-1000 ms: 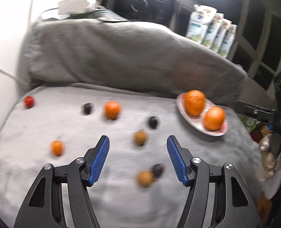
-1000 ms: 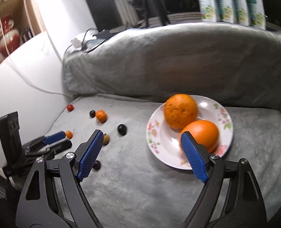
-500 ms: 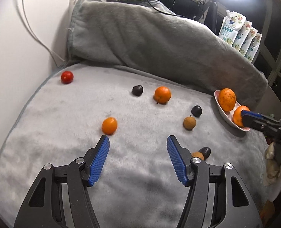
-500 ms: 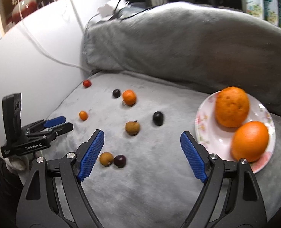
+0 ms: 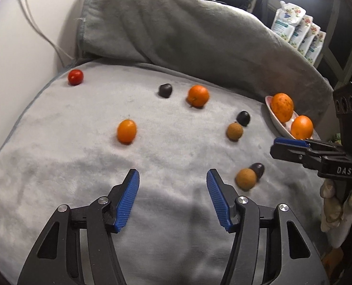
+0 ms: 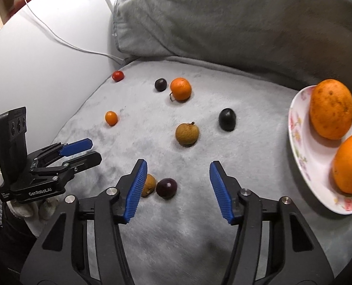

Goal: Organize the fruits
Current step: 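Grasp the tangerine with the left tool while the right tool grasps a dark plum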

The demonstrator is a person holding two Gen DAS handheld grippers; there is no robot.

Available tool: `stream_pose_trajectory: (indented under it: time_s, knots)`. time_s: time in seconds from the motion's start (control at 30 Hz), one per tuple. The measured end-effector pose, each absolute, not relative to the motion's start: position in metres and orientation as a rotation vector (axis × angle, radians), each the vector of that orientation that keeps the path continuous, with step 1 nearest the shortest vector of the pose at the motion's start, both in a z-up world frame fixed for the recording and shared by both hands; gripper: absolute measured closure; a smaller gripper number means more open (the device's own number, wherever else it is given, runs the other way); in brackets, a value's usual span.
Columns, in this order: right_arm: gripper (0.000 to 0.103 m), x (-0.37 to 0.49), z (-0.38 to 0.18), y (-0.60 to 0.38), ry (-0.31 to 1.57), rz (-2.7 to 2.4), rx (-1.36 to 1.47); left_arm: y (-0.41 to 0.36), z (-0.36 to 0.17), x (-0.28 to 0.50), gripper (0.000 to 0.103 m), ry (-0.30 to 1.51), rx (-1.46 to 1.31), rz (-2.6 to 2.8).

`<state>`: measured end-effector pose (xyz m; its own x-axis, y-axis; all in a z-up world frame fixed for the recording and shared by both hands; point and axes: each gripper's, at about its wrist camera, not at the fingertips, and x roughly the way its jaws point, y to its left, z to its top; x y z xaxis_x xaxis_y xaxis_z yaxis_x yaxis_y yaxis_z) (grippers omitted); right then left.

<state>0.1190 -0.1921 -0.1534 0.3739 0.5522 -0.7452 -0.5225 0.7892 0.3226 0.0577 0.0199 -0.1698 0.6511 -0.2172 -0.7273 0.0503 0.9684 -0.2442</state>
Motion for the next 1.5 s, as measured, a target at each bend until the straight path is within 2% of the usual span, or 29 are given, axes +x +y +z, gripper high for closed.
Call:
stream_pose_trajectory:
  time_s: [0.27,0.53,0.6,0.67,0.9,1.07,1.13,1.2,1.27,1.5]
  knots:
    - [0.059,0.110,-0.165,-0.184,0.992,0.700,-0.003,0.050,-0.173,0.069,0.048,0.844,-0.226,-0.066]
    - [0.061,0.105,-0.173,-0.179,1.014,0.718,-0.012,0.066,-0.175,0.091,0.051,0.851,-0.231,-0.039]
    - [0.063,0.104,-0.175,-0.176,1.015,0.717,-0.024,0.067,-0.177,0.097,0.057,0.862,-0.229,-0.039]
    - [0.064,0.104,-0.176,-0.175,1.017,0.718,-0.025,0.067,-0.181,0.105,0.059,0.878,-0.232,-0.042]
    - [0.066,0.101,-0.178,-0.175,1.025,0.726,-0.031,0.062,-0.187,0.120,0.060,0.906,-0.206,-0.047]
    - [0.068,0.101,-0.180,-0.173,1.028,0.732,-0.030,0.061,-0.193,0.125,0.066,0.923,-0.194,-0.037]
    - [0.071,0.103,-0.180,-0.172,1.023,0.732,-0.029,0.061,-0.194,0.126,0.069,0.924,-0.188,-0.034]
    - [0.079,0.103,-0.179,-0.172,1.018,0.732,-0.026,0.060,-0.195,0.125,0.077,0.922,-0.186,-0.033]
    - [0.079,0.104,-0.179,-0.173,1.014,0.731,-0.018,0.060,-0.194,0.126,0.080,0.922,-0.187,-0.035]
    - [0.080,0.103,-0.180,-0.174,1.004,0.728,-0.015,0.060,-0.187,0.125,0.082,0.915,-0.183,-0.030]
